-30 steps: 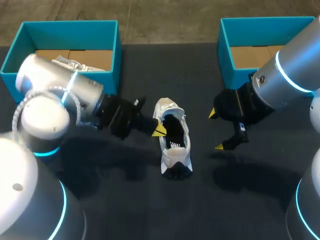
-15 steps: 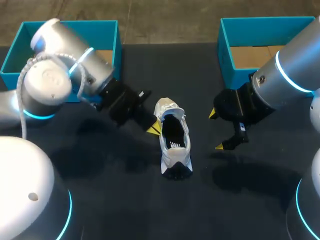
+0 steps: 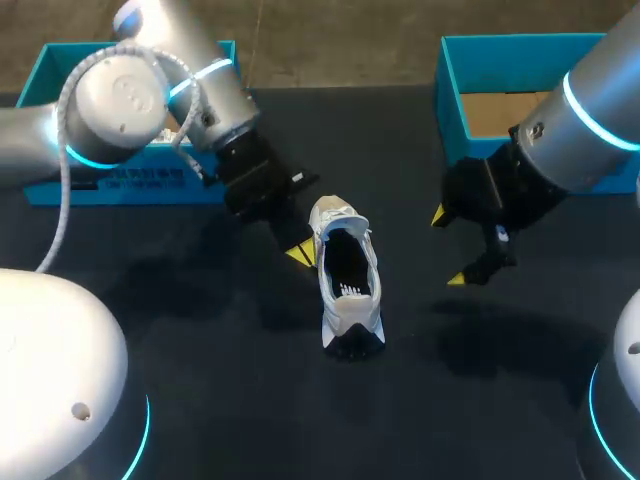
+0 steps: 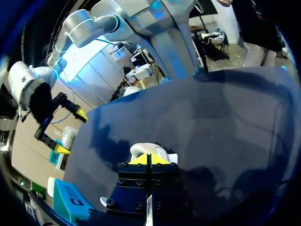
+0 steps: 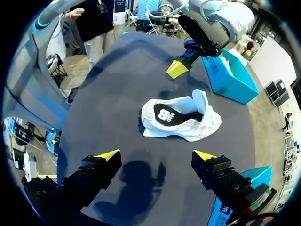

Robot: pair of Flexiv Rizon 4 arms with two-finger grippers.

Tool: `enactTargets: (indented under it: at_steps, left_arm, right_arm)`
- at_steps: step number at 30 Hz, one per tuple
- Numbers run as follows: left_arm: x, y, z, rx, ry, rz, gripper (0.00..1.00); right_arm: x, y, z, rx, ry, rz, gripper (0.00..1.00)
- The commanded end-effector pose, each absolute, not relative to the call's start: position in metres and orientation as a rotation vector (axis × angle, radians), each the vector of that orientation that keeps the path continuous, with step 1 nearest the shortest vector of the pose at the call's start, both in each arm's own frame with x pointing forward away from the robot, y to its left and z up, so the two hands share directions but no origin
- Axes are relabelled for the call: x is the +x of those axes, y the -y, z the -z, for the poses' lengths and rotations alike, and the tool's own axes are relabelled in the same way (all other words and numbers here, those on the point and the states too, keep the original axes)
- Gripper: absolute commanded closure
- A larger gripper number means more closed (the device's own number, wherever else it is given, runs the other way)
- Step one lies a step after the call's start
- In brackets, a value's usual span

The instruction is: Take the shoe out of the shoebox, open the shoe tongue, remove and reinsert the insole, then place the shoe into the shoebox

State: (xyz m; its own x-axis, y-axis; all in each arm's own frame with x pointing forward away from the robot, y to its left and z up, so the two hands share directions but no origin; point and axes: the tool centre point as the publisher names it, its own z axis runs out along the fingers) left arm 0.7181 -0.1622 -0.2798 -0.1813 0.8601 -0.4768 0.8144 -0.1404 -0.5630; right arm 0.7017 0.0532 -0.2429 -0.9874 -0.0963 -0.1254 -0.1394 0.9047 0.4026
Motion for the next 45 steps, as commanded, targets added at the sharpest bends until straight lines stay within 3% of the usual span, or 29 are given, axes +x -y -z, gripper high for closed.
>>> enactTargets:
  at_steps: [1,26,45]
  left_arm:
    - [0.725,0.169,0.278,-2.018,1.891,-0.997,1.0]
    - [0.726,0.178,0.302,-2.002,1.868,-0.777,1.0]
    - [0.732,0.18,0.306,-1.956,1.92,-0.726,1.0]
  right_arm:
    - [0.706,-0.037,0.222,-0.161,-3.0,-0.636,0.0]
    - [0.712,0.007,0.116,-0.048,-2.992,-0.55,0.0]
    - [0.71,0.004,0.111,-0.015,-2.946,-0.517,0.0]
